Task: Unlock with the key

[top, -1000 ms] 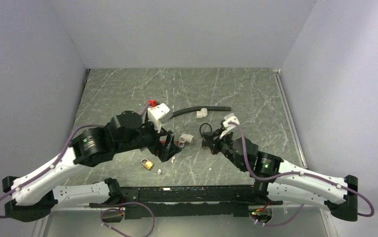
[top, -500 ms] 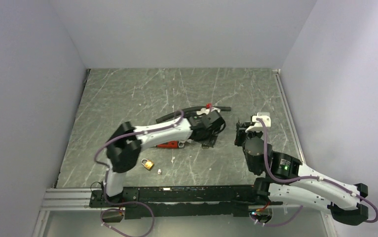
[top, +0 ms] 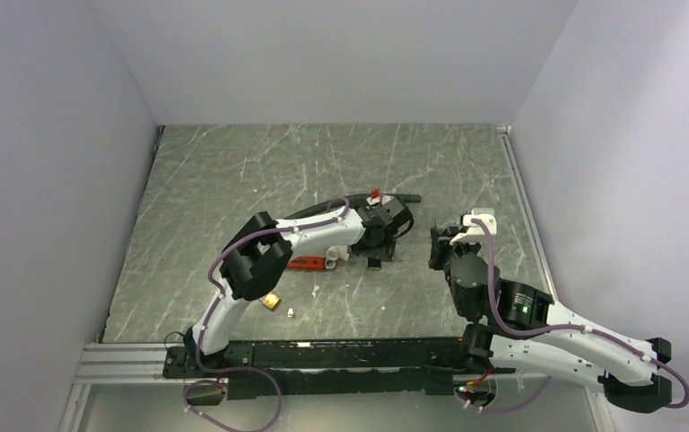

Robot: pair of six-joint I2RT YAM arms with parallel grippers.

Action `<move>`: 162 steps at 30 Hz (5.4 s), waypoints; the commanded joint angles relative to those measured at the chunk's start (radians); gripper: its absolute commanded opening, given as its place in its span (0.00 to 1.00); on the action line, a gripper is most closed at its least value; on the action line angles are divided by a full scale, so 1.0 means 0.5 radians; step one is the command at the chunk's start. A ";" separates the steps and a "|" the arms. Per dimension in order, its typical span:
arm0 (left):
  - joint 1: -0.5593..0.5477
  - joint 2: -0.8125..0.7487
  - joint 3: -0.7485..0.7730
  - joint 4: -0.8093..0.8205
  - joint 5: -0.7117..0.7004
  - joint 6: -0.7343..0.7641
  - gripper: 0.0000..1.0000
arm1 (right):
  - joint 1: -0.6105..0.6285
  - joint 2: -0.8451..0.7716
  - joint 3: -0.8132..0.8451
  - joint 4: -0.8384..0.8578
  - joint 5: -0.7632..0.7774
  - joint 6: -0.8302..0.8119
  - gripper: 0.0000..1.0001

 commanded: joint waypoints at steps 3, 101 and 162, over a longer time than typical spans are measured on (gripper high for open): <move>-0.010 0.102 0.025 0.087 0.104 -0.079 0.69 | -0.002 -0.040 -0.046 0.103 -0.055 -0.029 0.00; -0.001 -1.741 -1.280 1.267 -0.470 -0.267 0.00 | -0.731 0.973 -0.052 1.267 -2.129 0.713 0.00; -0.181 -1.734 -1.468 1.364 -0.367 -0.371 0.00 | -0.873 0.851 0.241 1.329 -2.126 0.486 0.00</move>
